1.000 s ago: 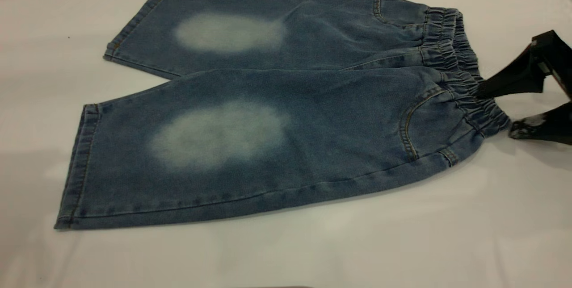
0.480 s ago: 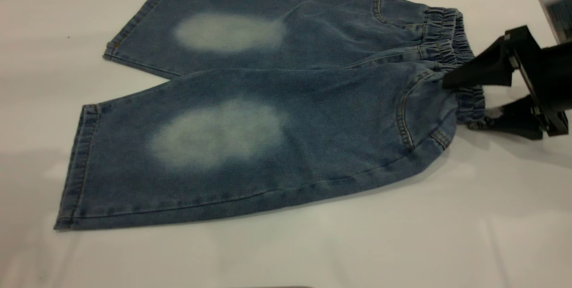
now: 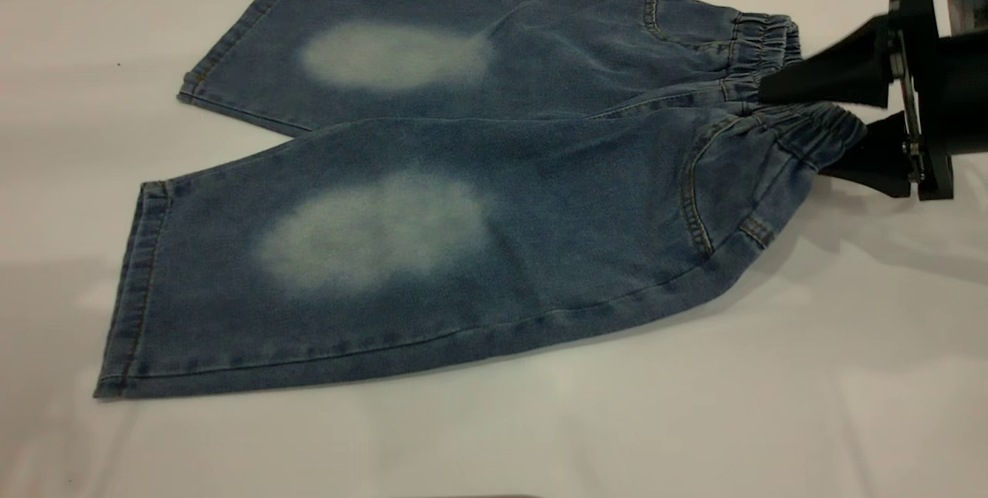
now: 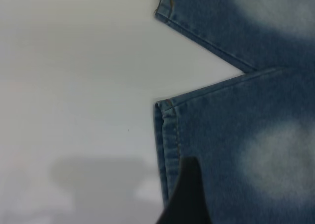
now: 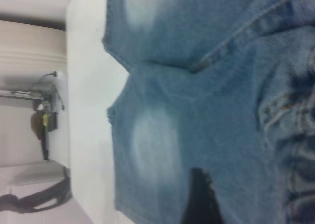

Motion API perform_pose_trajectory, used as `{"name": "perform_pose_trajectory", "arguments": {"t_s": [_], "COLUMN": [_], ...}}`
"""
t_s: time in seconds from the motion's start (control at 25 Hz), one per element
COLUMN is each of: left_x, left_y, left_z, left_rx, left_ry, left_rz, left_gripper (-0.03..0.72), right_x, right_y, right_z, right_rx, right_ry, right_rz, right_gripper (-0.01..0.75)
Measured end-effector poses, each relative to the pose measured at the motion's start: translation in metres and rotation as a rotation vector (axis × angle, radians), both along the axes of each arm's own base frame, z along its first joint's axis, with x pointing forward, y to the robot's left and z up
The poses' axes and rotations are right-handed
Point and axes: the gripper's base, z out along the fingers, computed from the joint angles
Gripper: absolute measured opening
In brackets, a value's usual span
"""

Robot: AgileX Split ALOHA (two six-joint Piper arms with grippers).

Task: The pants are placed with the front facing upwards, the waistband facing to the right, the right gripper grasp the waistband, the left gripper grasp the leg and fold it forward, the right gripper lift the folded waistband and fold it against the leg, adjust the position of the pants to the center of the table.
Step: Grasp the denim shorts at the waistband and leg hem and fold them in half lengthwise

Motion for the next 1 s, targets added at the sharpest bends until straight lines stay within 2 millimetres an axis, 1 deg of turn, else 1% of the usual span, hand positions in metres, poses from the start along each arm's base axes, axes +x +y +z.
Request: {"name": "perform_pose_trajectory", "arguments": {"t_s": [0.08,0.16,0.24,0.32,0.48,0.72,1.0], "left_x": [-0.001,-0.003,-0.006,-0.008,-0.011,-0.001,0.011], "left_y": [0.000,-0.001,-0.001,-0.002,-0.003,-0.003,-0.002], "left_z": [-0.001,-0.003,-0.005,-0.009,-0.026,-0.064,-0.110], "left_rx": [-0.001,-0.003,-0.005,-0.005,0.007,0.013,0.028], "left_ry": [0.016,0.045,0.085,0.137,0.290,0.499,0.651], "left_rz": [-0.003,-0.009,-0.016,-0.027,-0.052,-0.063,-0.061], "left_gripper": [0.579,0.579,0.579,0.579,0.579,0.579,0.579], "right_x": [-0.002,-0.003,-0.003,-0.003,-0.002,-0.002,-0.002], "right_y": [-0.001,-0.003,-0.004,-0.006,-0.008,-0.008,-0.008], "right_z": [-0.004,-0.007,-0.010,-0.012,-0.014,-0.014,-0.014], "right_rx": [-0.037,-0.070,-0.097,-0.119,-0.155,-0.160,-0.163], "right_ry": [0.033,0.062,0.079,0.092,0.106,0.116,0.117], "right_rz": [0.003,0.000,-0.004,-0.004,0.006,0.014,0.017], "right_gripper": [0.328,0.226,0.108,0.050,0.043,0.043,0.043]}}
